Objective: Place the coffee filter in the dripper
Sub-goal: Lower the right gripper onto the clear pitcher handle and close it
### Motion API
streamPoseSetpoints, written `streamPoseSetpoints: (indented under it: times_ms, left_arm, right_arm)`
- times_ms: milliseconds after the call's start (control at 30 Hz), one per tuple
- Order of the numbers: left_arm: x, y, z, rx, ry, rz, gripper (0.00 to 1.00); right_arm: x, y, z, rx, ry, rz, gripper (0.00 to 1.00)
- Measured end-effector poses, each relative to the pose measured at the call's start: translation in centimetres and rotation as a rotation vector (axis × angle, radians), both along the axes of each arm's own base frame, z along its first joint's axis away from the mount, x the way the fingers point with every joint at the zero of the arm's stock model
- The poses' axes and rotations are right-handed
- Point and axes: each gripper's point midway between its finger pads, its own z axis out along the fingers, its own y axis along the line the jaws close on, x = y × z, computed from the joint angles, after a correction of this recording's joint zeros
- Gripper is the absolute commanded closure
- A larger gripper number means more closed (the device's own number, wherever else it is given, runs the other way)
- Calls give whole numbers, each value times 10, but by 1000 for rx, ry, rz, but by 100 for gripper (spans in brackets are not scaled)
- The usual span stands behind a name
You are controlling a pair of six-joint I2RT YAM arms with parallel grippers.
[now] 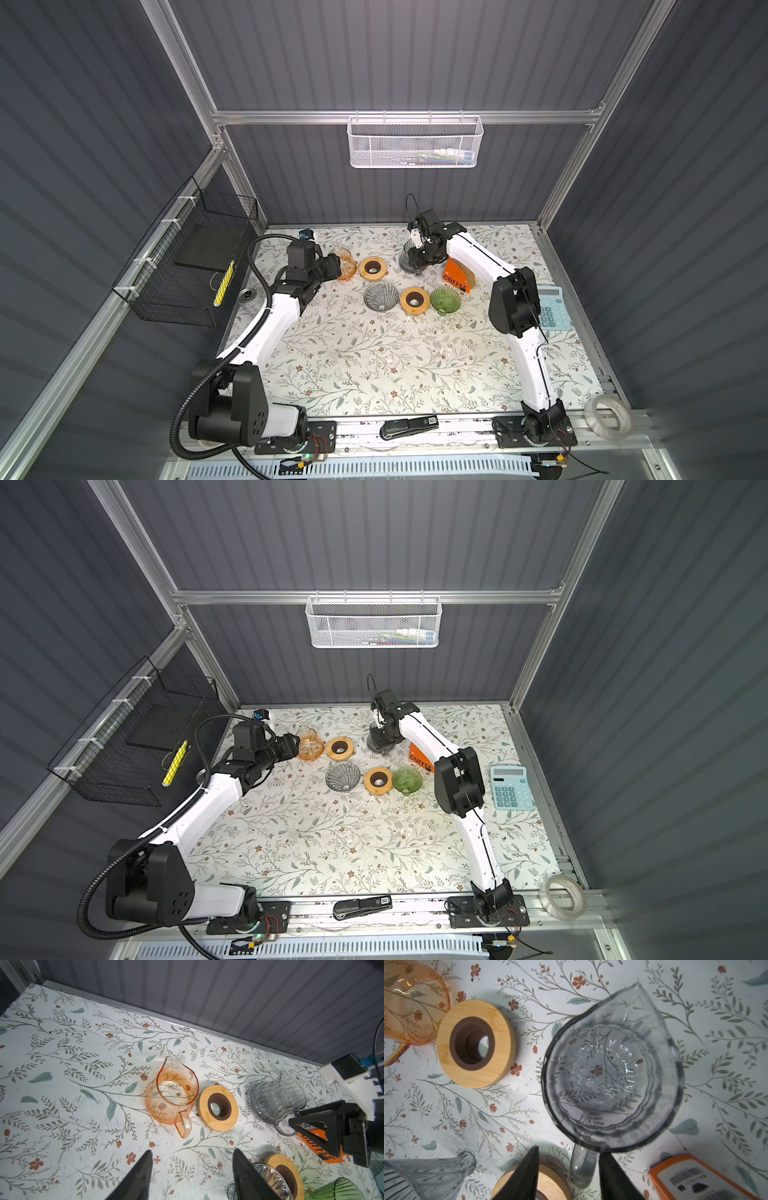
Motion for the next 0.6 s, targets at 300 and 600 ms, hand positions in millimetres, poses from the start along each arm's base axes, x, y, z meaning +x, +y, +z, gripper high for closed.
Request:
streamPoseSetpoints:
  times_ms: [300, 600]
  left_arm:
    - [0, 0, 0, 3, -1, -2, 38]
    - [0, 1, 0, 13, -3, -2, 38]
  right_arm:
    - [2, -4, -1, -13, 0, -50, 61]
    - [2, -4, -8, -19, 12, -84, 61]
